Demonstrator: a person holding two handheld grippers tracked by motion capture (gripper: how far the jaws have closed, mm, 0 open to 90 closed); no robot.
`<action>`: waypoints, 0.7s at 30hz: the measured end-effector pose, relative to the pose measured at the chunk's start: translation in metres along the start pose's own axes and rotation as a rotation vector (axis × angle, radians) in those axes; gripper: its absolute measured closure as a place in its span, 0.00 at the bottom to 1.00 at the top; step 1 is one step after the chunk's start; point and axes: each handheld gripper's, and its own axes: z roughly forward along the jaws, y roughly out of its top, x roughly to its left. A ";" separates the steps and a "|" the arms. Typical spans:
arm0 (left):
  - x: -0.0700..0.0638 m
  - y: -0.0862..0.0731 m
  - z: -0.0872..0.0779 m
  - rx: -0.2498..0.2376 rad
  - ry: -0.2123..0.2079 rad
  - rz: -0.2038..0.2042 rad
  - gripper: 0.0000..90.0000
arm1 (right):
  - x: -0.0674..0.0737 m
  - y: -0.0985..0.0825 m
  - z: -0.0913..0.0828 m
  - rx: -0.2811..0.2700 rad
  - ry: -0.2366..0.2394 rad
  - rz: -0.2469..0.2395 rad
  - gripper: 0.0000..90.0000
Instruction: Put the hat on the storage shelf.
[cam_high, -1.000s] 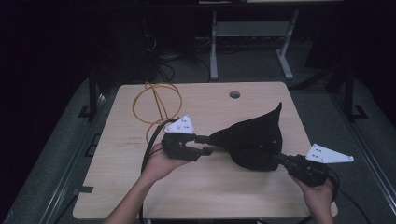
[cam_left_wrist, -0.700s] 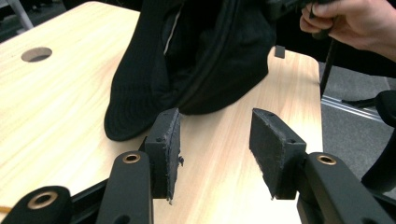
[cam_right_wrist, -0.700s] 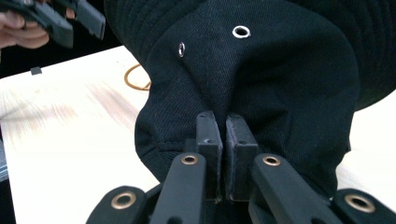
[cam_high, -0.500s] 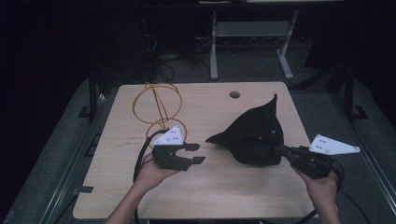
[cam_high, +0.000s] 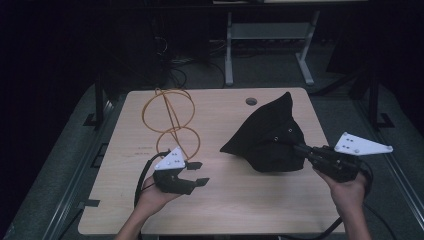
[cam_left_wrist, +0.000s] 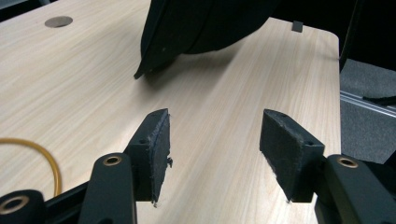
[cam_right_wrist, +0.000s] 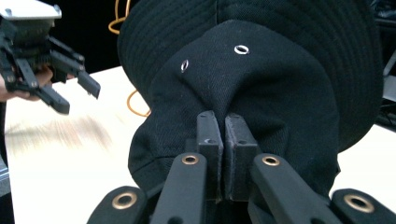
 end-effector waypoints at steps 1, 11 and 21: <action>0.000 -0.004 -0.001 -0.006 0.004 -0.007 0.47 | 0.000 0.005 0.000 -0.003 0.002 0.004 0.96; -0.003 -0.007 -0.004 -0.005 0.025 0.012 0.43 | -0.002 0.024 0.004 -0.028 -0.001 -0.002 0.96; -0.004 -0.014 -0.001 -0.014 0.024 -0.001 0.42 | -0.003 0.043 0.003 -0.046 0.003 -0.013 0.96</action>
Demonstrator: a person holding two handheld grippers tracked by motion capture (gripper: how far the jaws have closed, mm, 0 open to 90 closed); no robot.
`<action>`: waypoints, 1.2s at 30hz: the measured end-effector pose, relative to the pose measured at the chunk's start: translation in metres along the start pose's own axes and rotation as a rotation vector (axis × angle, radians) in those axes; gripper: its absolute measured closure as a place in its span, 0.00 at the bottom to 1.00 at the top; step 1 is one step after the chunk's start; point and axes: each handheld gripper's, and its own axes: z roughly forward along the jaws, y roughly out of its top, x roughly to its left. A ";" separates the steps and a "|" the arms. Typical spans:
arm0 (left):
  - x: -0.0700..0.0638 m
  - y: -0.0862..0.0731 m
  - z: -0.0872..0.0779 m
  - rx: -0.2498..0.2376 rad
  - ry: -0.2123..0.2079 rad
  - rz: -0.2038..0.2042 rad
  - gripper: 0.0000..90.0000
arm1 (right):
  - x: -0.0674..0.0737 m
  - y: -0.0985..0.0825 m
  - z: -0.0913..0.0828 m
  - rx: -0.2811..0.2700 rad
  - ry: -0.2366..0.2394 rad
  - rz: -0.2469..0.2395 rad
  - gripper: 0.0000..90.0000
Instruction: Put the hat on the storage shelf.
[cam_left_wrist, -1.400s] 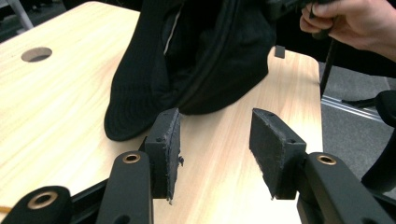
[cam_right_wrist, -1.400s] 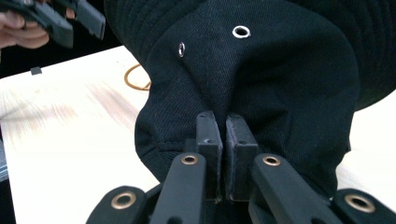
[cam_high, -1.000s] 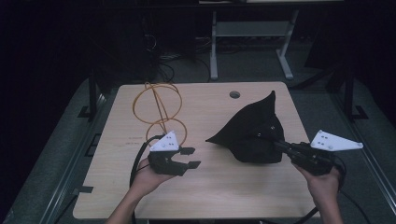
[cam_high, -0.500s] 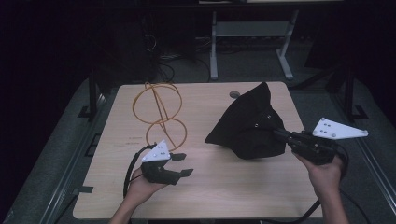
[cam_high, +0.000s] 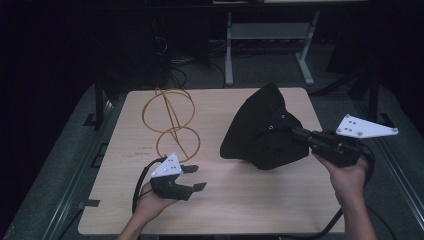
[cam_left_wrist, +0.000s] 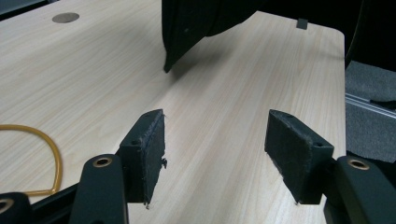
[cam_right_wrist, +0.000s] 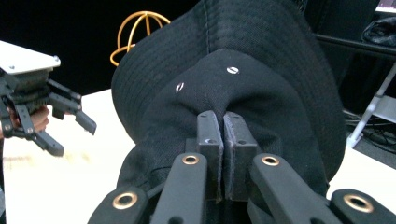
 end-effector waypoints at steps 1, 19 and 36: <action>0.000 0.000 0.000 0.000 0.001 0.001 0.42 | 0.000 0.001 0.000 -0.002 0.001 0.003 0.96; 0.000 -0.005 0.000 0.006 0.021 0.010 0.39 | 0.000 0.035 0.013 -0.003 0.021 -0.021 0.97; 0.002 -0.007 -0.001 0.000 0.026 0.001 0.39 | -0.003 0.061 0.026 -0.014 0.039 -0.013 0.97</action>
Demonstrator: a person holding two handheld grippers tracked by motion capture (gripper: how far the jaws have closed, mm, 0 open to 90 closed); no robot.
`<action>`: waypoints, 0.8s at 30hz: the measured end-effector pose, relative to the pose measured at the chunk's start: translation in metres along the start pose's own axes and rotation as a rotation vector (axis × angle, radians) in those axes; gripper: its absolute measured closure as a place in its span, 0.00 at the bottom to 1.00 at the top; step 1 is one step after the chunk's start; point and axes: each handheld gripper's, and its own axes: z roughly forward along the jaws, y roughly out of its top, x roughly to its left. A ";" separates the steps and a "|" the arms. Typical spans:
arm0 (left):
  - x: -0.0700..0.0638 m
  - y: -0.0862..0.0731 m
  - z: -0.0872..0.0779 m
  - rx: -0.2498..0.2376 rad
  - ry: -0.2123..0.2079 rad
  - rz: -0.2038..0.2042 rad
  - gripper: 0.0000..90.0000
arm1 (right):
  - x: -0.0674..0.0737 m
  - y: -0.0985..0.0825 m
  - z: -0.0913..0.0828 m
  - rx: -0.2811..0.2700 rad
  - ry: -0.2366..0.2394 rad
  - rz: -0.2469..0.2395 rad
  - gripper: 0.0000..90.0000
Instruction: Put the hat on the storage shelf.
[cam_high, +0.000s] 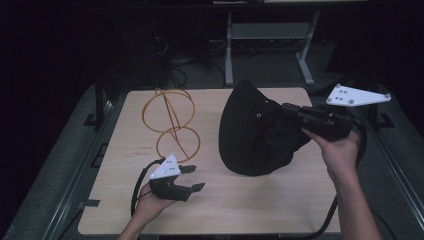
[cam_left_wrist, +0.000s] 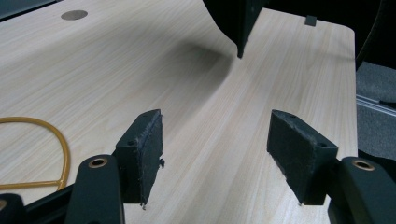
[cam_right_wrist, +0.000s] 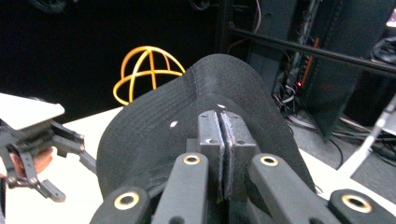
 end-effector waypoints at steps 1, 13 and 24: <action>0.000 0.000 0.000 -0.003 -0.002 0.001 0.39 | 0.000 0.008 0.001 -0.014 0.005 -0.005 0.97; -0.003 0.000 0.002 -0.005 -0.012 0.018 0.39 | 0.004 0.048 0.021 0.000 0.039 -0.040 0.97; -0.005 -0.004 0.002 -0.028 -0.028 0.018 0.39 | 0.011 0.078 0.056 -0.010 0.093 -0.040 0.97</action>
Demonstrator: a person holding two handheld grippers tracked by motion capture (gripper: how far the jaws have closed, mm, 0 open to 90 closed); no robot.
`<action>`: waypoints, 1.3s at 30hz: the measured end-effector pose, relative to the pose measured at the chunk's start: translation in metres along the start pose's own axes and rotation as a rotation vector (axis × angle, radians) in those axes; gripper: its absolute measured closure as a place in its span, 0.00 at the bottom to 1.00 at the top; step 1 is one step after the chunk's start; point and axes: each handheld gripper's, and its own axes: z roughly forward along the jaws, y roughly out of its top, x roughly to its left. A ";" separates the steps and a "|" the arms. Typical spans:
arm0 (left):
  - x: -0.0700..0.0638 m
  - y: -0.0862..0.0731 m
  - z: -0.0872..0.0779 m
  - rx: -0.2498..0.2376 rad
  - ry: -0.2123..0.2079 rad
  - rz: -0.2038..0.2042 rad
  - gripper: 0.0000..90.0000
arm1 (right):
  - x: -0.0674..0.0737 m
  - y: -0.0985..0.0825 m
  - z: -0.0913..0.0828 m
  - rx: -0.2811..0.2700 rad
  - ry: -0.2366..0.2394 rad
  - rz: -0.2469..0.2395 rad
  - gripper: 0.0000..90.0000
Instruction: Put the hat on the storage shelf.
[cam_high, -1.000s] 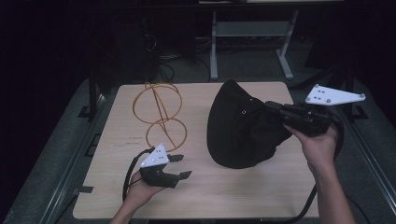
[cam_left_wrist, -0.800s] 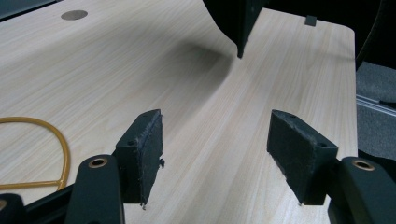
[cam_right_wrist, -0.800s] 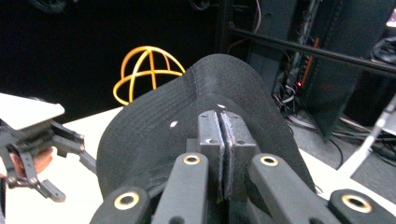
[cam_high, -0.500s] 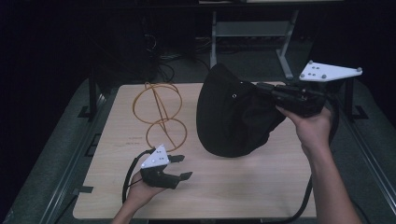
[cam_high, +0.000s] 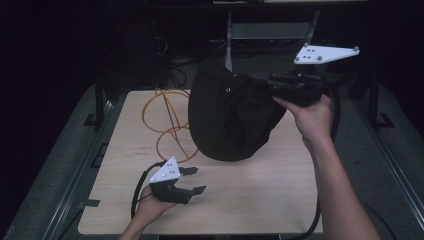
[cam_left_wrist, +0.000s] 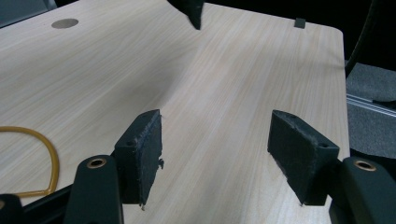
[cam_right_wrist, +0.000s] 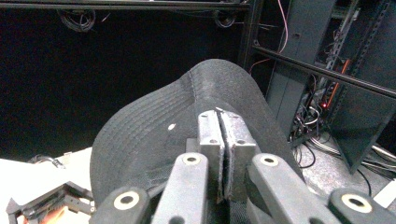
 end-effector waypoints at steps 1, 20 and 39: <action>0.000 0.000 0.000 0.008 -0.001 0.011 0.39 | 0.000 0.003 0.003 0.004 -0.001 -0.001 0.97; -0.004 -0.002 0.004 0.028 -0.011 0.049 0.36 | 0.012 0.047 0.057 0.028 0.050 -0.036 0.97; -0.006 -0.001 0.007 0.016 -0.012 0.075 0.36 | 0.020 0.069 0.112 0.047 0.115 -0.046 0.97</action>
